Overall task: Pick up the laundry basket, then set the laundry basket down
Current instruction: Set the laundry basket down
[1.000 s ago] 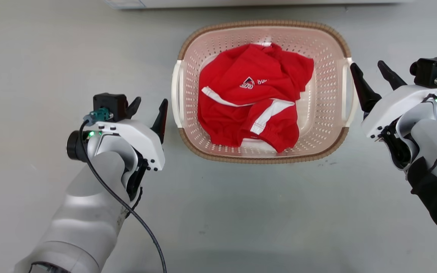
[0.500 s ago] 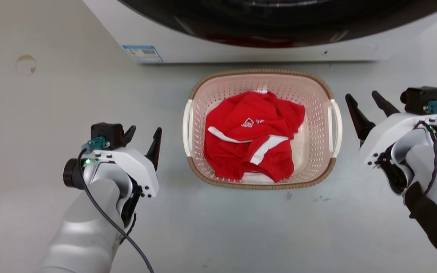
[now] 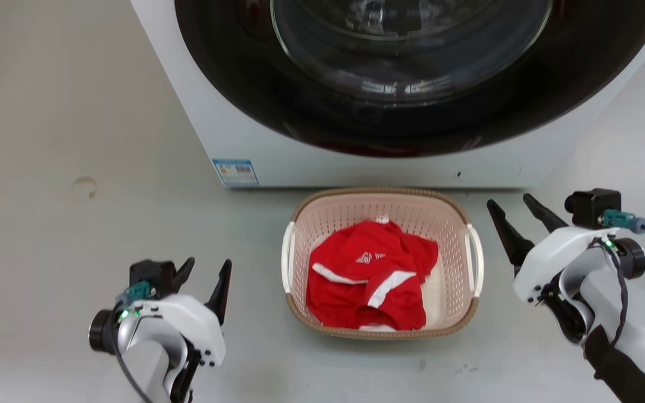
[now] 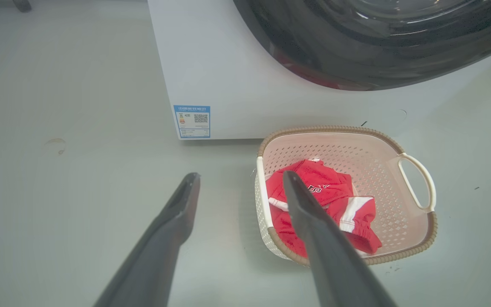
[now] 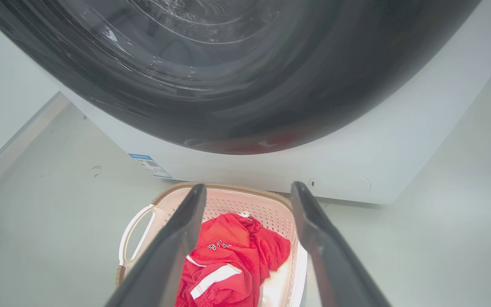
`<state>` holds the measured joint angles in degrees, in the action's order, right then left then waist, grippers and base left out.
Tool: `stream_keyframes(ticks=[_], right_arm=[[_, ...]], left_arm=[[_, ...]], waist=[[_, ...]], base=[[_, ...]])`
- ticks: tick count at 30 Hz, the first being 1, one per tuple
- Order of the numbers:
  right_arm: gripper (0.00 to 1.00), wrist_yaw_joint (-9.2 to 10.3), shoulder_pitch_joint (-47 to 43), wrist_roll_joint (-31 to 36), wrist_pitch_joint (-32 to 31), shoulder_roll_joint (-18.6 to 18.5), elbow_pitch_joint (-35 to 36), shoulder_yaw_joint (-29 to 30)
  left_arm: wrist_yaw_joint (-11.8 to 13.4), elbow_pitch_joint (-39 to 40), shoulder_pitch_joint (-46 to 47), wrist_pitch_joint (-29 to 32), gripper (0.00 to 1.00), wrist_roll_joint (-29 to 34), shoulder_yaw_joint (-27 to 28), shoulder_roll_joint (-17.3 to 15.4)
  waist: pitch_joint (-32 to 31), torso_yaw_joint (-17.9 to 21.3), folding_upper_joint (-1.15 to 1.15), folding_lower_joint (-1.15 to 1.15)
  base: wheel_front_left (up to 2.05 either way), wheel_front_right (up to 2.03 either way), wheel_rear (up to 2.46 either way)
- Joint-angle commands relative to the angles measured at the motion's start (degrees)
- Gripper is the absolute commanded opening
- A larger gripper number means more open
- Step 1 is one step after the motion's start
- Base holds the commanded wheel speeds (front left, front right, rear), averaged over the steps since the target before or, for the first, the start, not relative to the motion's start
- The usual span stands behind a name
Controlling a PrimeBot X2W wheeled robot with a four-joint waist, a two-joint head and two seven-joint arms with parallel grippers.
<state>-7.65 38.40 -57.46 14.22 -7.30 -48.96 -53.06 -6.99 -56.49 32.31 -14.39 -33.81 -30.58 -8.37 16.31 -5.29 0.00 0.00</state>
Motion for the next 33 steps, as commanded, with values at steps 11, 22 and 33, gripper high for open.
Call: stream_keyframes(ticks=[11,22,33], right_arm=[[1.0,0.16,-10.4,5.2,0.8,-3.7,9.5,4.8],[1.0,0.16,-22.2,12.1,0.8,-5.2,19.9,17.4],[1.0,0.16,-28.7,14.6,-0.2,-7.1,23.2,23.3]], left_arm=[[0.0,12.7,-13.2,-0.6,1.0,5.8,7.8,-5.5],[2.8,20.9,-24.3,0.6,1.0,4.8,11.7,-6.6],[9.0,39.7,-30.5,16.6,1.0,2.9,13.0,-12.5]], waist=[[-14.2,-0.8,0.0,0.0],[-18.3,-1.1,0.0,0.0],[-19.2,-2.3,0.0,0.0]], base=[[0.0,0.0,0.0],[0.0,0.0,0.0],[0.0,0.0,0.0]])
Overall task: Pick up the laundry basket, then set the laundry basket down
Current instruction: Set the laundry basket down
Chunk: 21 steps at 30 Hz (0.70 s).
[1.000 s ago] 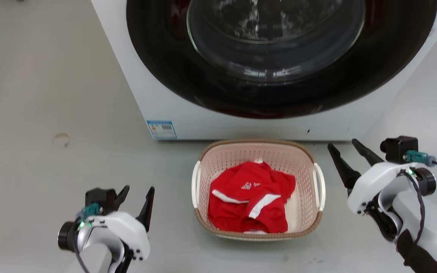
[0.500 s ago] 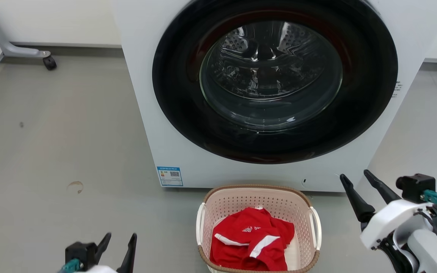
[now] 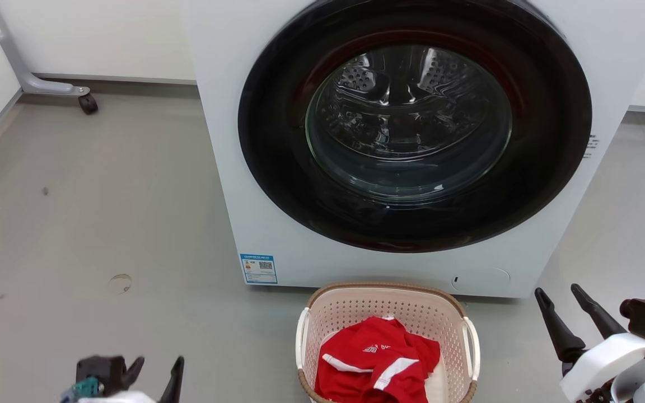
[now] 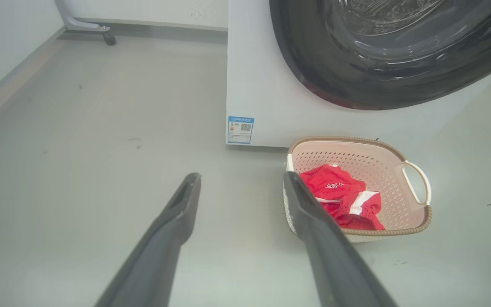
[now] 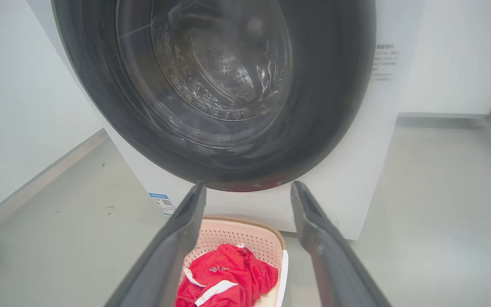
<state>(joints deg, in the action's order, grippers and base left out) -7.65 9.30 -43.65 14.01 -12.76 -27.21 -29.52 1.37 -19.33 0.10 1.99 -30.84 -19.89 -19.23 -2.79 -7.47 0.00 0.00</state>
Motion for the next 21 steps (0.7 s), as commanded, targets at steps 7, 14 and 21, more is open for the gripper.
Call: stream_keyframes(ticks=[7,14,21], right_arm=[[1.0,0.16,-1.1,2.0,-2.1,-1.6,2.9,1.0],[1.0,0.16,-1.8,3.3,-5.8,-3.3,6.5,2.1],[1.0,0.16,-4.7,5.7,-11.1,-5.0,14.3,7.0]], left_arm=[[4.8,17.6,0.0,8.1,1.0,1.1,1.8,-4.2],[8.8,27.4,-3.9,11.5,1.0,1.8,2.1,-5.2],[11.4,32.2,-6.5,12.1,1.0,2.5,2.7,-5.7]], waist=[[-0.4,-0.6,0.0,0.0],[0.6,-0.3,0.0,0.0],[0.8,-0.4,0.0,0.0]], base=[[0.0,0.0,0.0],[0.0,0.0,0.0],[0.0,0.0,0.0]])
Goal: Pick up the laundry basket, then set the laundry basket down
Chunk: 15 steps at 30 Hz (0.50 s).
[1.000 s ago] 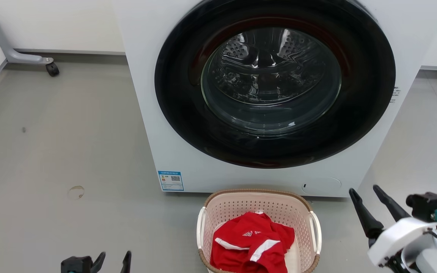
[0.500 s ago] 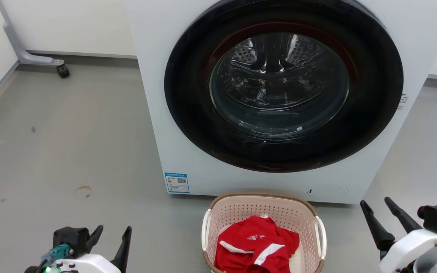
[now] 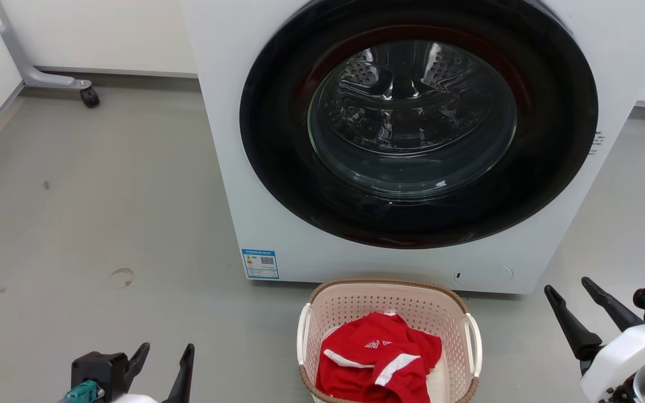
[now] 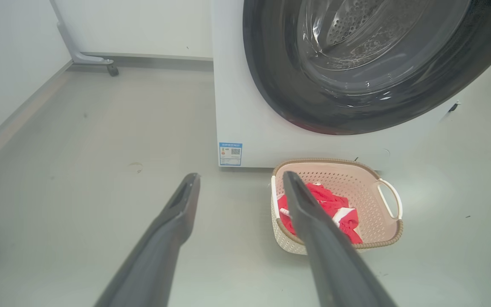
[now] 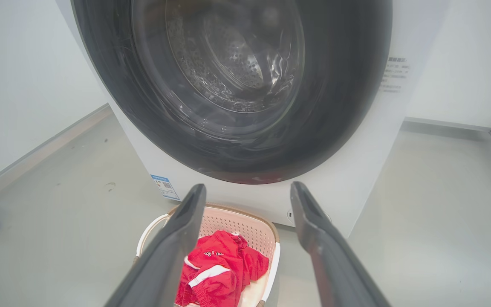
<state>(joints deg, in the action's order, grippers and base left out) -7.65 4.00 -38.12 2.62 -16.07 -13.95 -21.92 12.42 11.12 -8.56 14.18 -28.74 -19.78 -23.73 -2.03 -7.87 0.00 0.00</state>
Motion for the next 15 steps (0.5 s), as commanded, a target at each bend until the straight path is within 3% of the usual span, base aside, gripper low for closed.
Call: stream_keyframes(ticks=[1,15], right_arm=[[1.0,0.16,0.2,0.5,-0.4,-1.5,2.0,0.1],[1.0,0.16,-4.1,4.4,-4.3,2.1,8.1,5.5]], left_arm=[[0.5,2.1,2.0,-0.1,1.0,0.5,2.6,-1.2],[1.2,2.3,2.1,-0.3,1.0,0.4,2.3,-0.9]], waist=[[0.0,0.1,0.0,0.0],[-0.6,0.2,0.0,0.0]], base=[[0.0,0.0,0.0],[0.0,0.0,0.0]])
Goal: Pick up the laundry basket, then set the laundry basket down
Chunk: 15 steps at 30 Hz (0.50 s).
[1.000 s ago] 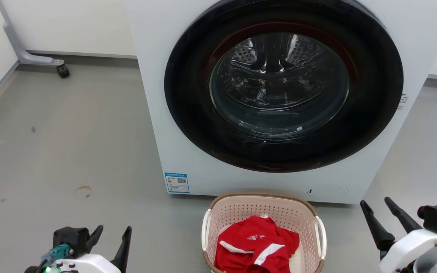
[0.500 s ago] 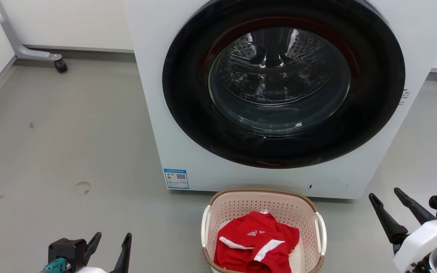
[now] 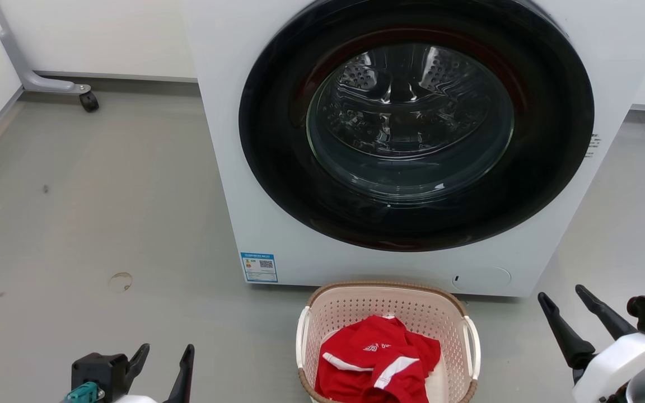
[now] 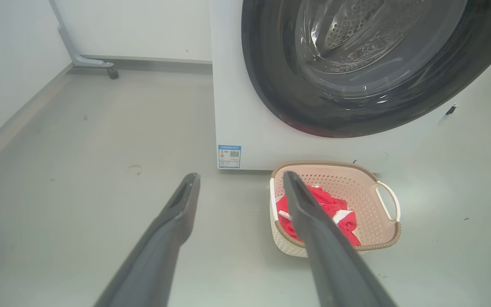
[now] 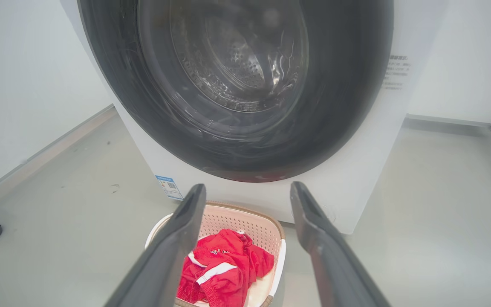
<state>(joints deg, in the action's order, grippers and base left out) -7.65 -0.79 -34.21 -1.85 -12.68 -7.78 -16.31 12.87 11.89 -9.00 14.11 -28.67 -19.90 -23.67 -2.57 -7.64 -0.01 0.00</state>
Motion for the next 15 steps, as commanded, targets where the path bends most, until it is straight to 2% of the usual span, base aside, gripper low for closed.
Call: stream_keyframes(ticks=[1,15], right_arm=[[1.0,0.16,0.6,0.6,0.2,-1.1,2.1,0.0],[1.0,0.16,0.6,0.2,1.7,1.2,0.5,0.7]], left_arm=[[0.8,1.5,2.6,-0.2,1.0,0.3,2.4,-1.1],[1.3,1.4,2.7,-0.2,1.0,-0.1,2.7,-1.3]], waist=[[-0.1,0.1,0.01,0.0],[-0.1,0.2,0.01,0.0]], base=[[0.0,0.0,0.0],[0.0,0.0,0.0]])
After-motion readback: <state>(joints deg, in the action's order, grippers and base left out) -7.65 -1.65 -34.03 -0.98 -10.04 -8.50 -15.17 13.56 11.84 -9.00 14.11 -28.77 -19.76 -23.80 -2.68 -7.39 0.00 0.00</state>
